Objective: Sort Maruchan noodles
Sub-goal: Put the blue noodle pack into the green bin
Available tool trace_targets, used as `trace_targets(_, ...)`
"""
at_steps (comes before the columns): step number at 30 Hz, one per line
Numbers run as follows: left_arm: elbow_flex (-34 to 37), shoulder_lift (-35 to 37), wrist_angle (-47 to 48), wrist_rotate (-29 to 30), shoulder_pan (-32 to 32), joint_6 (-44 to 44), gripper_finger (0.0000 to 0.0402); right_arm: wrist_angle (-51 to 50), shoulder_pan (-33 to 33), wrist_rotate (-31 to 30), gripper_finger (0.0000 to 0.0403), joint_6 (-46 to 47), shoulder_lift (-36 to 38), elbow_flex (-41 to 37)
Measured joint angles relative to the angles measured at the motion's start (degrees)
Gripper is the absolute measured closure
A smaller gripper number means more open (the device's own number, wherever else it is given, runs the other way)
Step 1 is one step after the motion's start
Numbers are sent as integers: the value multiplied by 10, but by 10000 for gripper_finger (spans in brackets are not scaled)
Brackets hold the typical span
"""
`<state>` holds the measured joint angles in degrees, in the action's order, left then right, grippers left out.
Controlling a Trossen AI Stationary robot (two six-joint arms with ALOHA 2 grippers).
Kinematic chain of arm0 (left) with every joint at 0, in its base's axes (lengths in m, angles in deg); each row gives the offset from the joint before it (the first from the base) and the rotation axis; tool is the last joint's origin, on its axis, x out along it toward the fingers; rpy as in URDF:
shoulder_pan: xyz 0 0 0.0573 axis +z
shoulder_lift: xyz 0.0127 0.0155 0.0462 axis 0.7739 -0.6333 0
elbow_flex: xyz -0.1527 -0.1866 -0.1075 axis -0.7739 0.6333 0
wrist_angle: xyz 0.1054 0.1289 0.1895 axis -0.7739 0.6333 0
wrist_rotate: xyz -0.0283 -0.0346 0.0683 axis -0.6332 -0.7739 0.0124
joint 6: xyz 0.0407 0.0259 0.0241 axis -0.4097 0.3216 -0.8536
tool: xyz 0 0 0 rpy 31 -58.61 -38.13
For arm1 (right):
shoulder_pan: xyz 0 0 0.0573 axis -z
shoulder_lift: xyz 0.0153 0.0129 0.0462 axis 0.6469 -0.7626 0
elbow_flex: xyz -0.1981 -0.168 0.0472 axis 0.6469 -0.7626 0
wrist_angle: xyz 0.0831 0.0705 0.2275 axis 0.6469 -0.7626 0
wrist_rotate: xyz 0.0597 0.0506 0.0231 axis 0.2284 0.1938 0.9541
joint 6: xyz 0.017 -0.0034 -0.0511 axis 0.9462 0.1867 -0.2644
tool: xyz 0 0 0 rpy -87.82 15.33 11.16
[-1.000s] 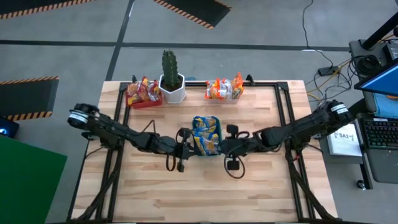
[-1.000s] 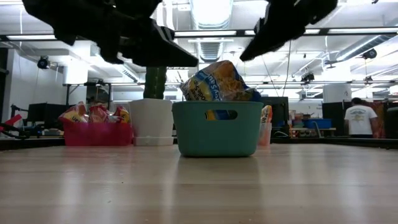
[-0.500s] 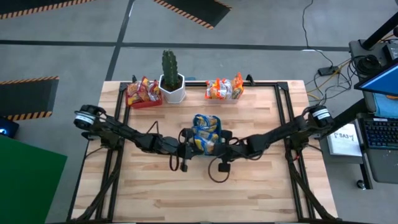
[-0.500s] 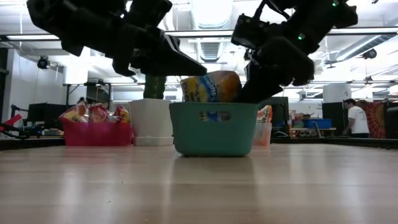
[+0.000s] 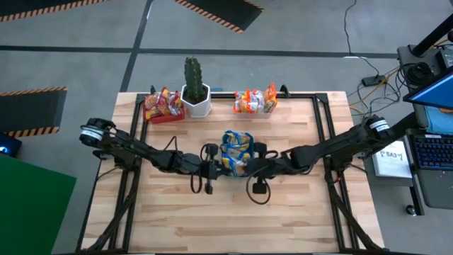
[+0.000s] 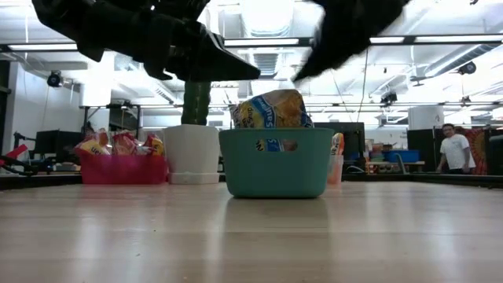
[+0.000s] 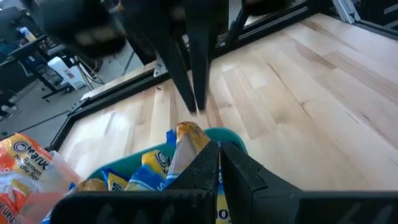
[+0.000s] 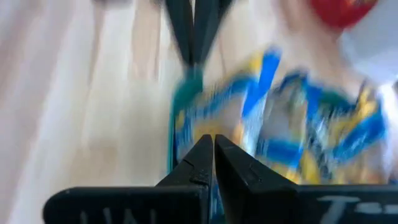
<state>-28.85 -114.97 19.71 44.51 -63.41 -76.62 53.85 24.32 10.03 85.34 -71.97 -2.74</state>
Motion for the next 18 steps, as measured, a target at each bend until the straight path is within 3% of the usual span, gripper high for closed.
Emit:
trace_targets(8,0,0,17,0,2,0,402,59,24,-2,394,-38,-5,-1)
trace_targets(18,0,1,43,36,2,0,402,-5,32,0,394,1,-59,-7)
